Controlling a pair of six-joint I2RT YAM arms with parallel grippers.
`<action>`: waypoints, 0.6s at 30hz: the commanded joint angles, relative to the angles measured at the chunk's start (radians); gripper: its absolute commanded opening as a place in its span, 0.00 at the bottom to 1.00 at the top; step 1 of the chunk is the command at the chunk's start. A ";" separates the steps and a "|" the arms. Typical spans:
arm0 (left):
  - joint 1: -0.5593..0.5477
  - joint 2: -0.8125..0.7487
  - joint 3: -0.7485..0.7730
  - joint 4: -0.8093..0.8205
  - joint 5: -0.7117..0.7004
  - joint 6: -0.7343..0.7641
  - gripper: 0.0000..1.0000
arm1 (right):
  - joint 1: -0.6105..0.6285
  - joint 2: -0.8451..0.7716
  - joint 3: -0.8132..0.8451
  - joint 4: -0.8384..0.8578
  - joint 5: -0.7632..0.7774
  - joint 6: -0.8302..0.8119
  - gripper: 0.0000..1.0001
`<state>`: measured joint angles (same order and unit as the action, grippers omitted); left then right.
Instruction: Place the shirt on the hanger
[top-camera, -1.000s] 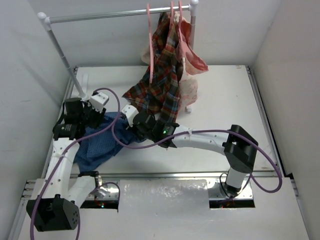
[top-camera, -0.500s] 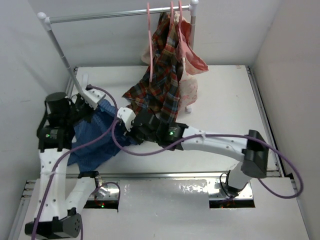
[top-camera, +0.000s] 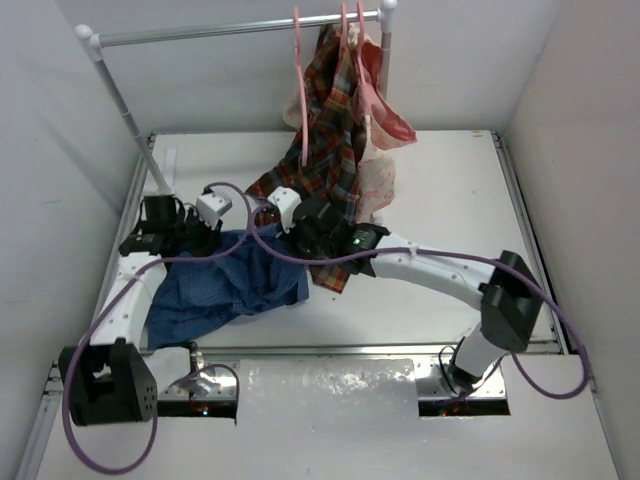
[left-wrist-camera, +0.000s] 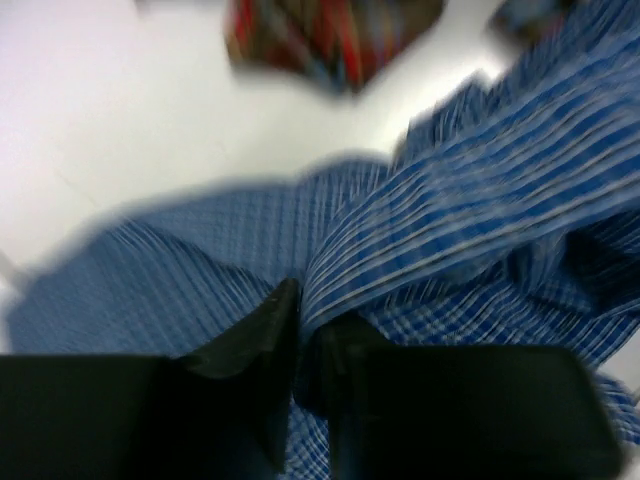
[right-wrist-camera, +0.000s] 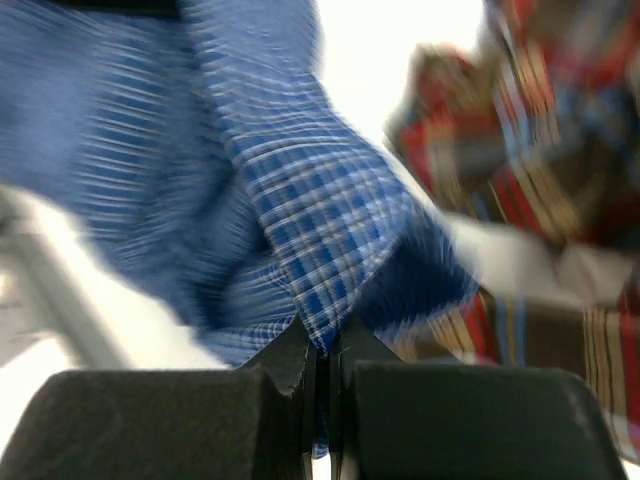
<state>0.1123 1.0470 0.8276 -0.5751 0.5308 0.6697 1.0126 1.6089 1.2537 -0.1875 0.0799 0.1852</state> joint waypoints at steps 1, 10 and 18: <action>0.004 0.010 -0.039 0.164 -0.103 -0.080 0.15 | -0.016 0.051 -0.019 0.025 0.046 0.065 0.00; 0.001 0.019 -0.074 0.186 -0.129 -0.124 0.43 | -0.060 0.138 -0.003 0.069 0.075 0.125 0.03; 0.001 -0.022 -0.142 0.159 -0.167 -0.128 0.39 | -0.054 0.079 -0.017 0.002 0.035 0.004 0.68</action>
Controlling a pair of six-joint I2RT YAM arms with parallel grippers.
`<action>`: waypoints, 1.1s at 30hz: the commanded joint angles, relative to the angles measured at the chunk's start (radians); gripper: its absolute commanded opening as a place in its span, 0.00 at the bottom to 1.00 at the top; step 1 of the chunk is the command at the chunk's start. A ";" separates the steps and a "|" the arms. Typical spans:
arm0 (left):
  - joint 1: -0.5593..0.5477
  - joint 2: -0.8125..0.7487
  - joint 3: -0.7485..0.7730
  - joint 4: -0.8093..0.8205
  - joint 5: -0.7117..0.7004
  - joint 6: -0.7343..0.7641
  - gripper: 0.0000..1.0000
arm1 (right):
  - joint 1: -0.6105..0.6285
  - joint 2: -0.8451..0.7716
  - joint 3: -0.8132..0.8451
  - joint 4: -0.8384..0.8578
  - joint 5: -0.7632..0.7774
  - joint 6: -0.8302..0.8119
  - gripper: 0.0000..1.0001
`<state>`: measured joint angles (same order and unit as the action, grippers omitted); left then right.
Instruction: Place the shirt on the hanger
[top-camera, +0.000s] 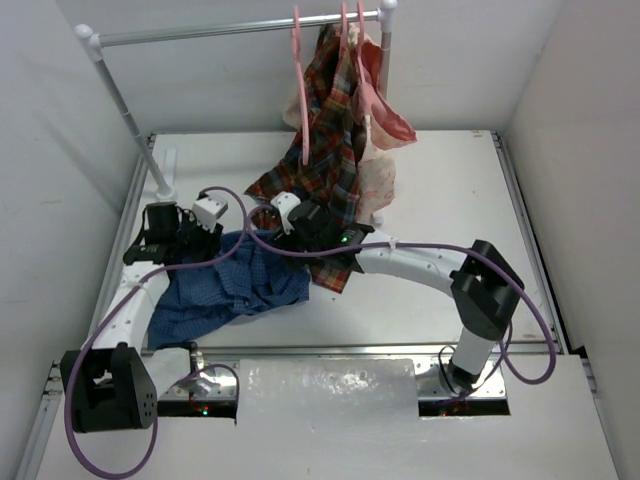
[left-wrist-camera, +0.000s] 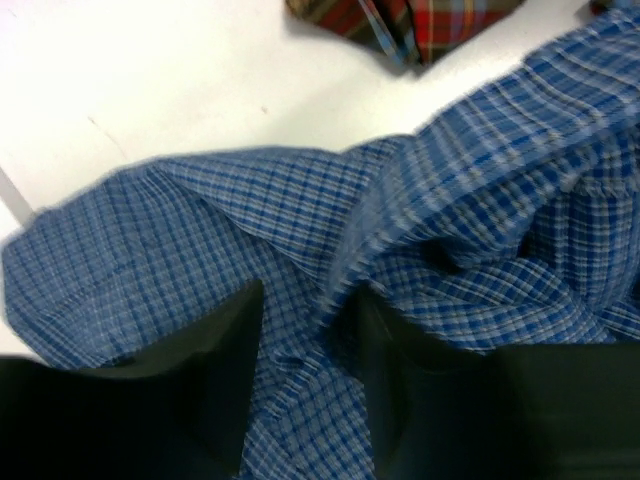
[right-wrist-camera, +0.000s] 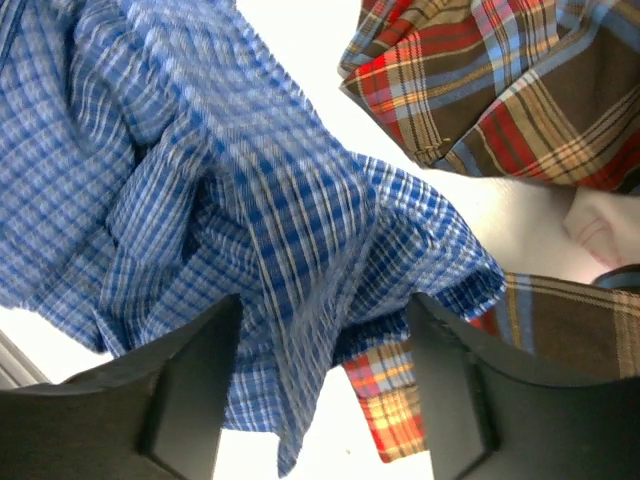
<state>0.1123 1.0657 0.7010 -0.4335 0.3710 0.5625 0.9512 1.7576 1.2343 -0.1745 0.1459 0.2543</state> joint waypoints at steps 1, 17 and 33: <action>0.003 -0.047 -0.015 0.021 -0.006 -0.021 0.30 | 0.014 -0.098 0.005 -0.025 -0.040 -0.090 0.70; 0.003 -0.055 -0.020 0.053 0.072 -0.006 0.07 | 0.086 -0.282 0.410 -0.353 -0.101 -0.285 0.81; 0.003 -0.065 -0.031 0.065 0.066 -0.010 0.22 | -0.129 0.146 0.949 -0.096 0.422 -0.337 0.90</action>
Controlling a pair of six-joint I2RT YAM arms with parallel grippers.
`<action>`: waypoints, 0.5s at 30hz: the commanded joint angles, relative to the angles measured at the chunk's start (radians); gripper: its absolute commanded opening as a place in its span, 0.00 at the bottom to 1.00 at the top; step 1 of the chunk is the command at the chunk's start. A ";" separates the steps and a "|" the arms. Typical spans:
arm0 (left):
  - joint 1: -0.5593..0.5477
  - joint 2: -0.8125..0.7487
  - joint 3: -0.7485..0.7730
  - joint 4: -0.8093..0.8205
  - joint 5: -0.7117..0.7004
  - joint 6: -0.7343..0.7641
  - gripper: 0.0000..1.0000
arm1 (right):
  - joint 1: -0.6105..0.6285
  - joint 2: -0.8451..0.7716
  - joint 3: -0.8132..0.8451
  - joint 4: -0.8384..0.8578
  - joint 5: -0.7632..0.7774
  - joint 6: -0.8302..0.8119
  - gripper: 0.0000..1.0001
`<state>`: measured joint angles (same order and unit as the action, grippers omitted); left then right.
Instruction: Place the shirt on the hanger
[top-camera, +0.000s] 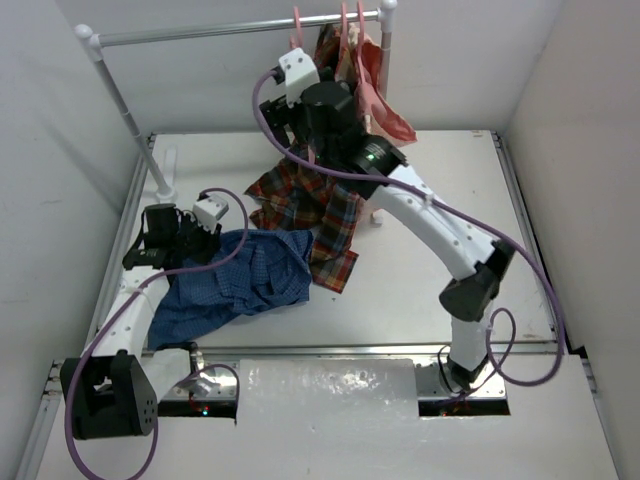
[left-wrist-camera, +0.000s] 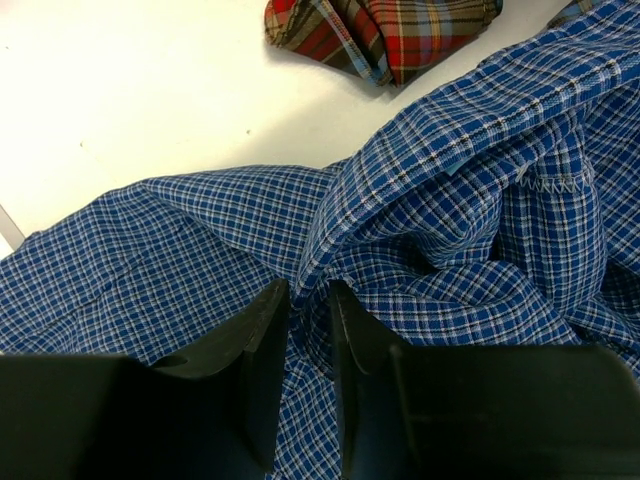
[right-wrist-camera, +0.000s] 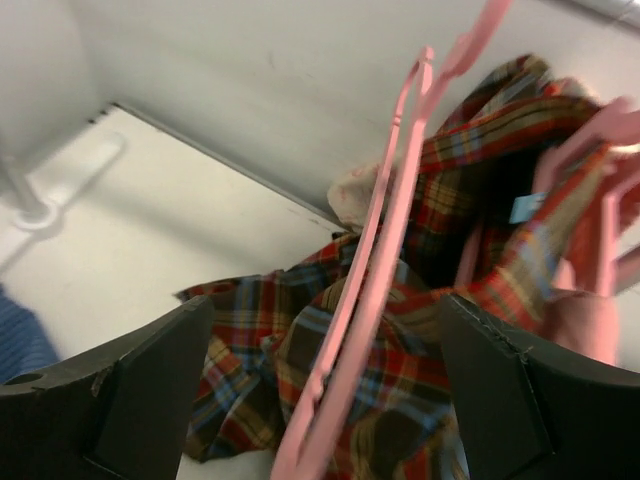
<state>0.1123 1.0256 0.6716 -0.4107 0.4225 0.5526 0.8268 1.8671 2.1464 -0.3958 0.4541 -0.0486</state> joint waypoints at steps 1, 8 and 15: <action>0.003 -0.025 -0.001 0.039 0.015 0.001 0.22 | -0.012 0.046 0.036 0.149 0.092 -0.036 0.89; 0.001 -0.032 -0.010 0.041 0.013 0.012 0.23 | -0.083 0.161 0.119 0.190 0.081 -0.031 0.72; 0.003 -0.038 -0.014 0.044 0.007 0.023 0.23 | -0.120 0.191 0.053 0.222 0.026 -0.002 0.57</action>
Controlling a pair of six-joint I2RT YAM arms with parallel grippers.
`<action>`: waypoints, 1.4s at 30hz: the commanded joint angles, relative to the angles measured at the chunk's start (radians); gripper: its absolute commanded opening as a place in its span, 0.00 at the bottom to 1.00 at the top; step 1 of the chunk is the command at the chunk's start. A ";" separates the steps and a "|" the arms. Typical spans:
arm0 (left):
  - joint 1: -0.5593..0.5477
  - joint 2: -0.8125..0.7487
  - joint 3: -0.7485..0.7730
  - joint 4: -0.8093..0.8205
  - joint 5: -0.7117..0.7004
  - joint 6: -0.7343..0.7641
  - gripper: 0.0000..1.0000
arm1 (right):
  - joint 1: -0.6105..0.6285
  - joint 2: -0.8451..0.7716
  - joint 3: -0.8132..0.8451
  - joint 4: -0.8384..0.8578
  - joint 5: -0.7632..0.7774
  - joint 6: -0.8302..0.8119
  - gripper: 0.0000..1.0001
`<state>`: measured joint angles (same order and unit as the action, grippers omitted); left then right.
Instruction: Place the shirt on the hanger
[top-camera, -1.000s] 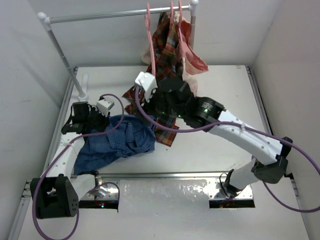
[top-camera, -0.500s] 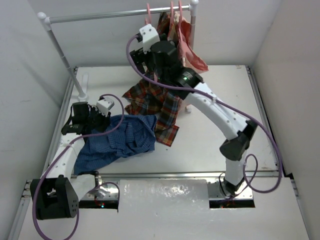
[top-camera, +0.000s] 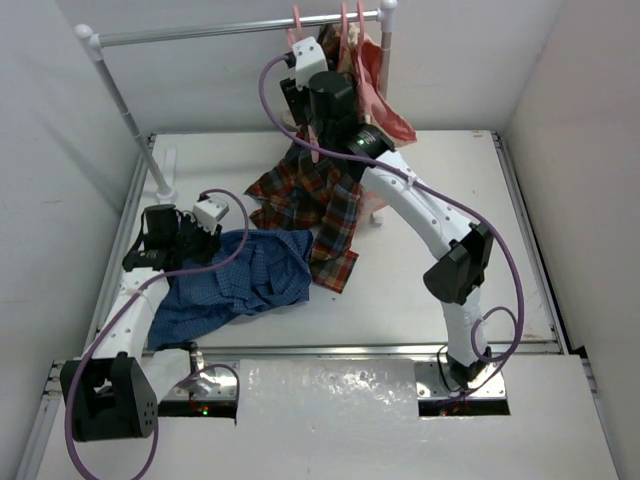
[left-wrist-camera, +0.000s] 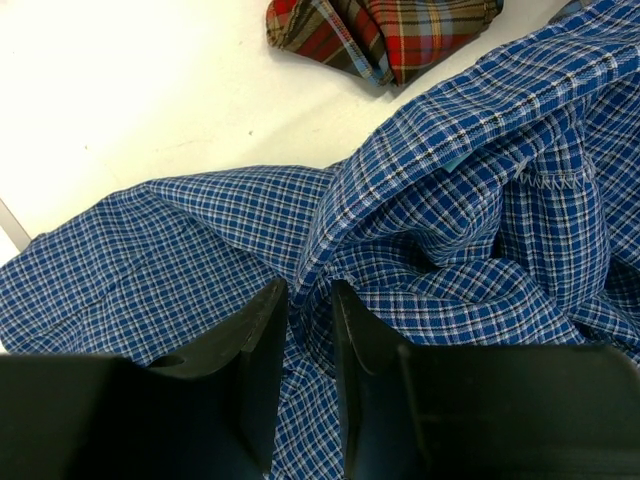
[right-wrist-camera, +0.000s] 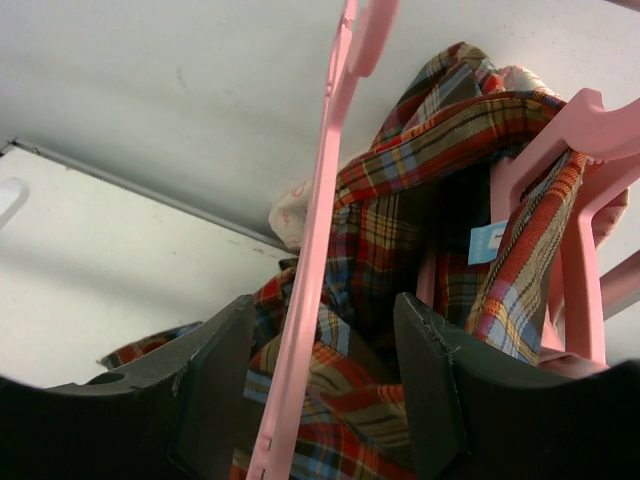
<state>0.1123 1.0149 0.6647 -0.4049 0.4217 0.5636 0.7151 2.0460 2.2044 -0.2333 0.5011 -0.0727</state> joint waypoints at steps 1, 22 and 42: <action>0.003 -0.027 -0.007 0.037 0.006 0.016 0.23 | -0.019 0.022 -0.005 0.057 -0.036 0.037 0.57; 0.001 -0.033 -0.028 0.048 -0.012 0.028 0.23 | -0.062 -0.015 -0.077 0.054 -0.121 0.120 0.00; 0.003 -0.036 -0.010 0.041 -0.001 0.010 0.23 | -0.063 -0.181 -0.204 0.127 -0.331 0.116 0.00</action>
<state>0.1123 1.0073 0.6376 -0.3920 0.4076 0.5777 0.6548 1.9179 2.0373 -0.1532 0.2150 0.0387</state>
